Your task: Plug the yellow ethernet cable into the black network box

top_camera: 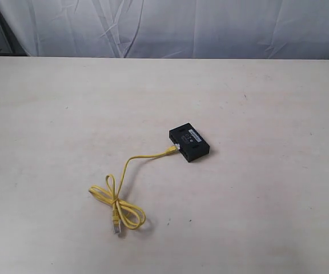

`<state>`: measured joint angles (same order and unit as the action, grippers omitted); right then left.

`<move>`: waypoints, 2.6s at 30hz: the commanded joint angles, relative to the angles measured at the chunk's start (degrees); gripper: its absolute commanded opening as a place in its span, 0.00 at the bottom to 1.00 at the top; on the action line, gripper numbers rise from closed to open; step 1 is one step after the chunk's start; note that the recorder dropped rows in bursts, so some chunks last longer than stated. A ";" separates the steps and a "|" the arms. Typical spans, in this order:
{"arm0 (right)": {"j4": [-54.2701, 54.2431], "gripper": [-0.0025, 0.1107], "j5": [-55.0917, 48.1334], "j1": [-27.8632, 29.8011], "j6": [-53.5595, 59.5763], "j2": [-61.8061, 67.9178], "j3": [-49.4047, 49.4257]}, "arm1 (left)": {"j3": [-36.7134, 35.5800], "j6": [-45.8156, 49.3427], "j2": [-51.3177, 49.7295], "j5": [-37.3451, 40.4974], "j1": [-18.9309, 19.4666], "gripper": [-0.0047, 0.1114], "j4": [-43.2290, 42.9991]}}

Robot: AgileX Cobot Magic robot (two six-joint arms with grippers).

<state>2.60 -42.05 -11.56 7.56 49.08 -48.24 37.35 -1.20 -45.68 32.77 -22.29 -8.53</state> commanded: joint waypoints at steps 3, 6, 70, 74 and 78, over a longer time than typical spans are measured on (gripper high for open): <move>0.68 0.01 7.71 0.23 -1.66 -8.28 6.17 | -3.64 -0.38 7.68 -4.33 -0.04 0.04 1.12; 0.68 0.01 10.09 0.23 -1.79 -11.10 9.09 | -5.35 -0.38 10.66 -6.46 -0.04 0.04 1.12; -1.94 0.01 24.58 0.23 -1.79 -25.59 21.61 | -37.35 1.20 45.68 -19.42 20.75 0.04 12.36; -1.94 0.01 24.58 0.23 -1.79 -25.59 21.61 | -37.35 1.20 45.68 -19.42 20.75 0.04 12.36; -1.94 0.01 24.58 0.23 -1.79 -25.59 21.61 | -37.35 1.20 45.68 -19.55 20.75 0.04 11.48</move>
<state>0.92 -17.81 -11.56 5.77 23.70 -26.96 0.23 0.42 -0.39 14.00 -1.66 3.17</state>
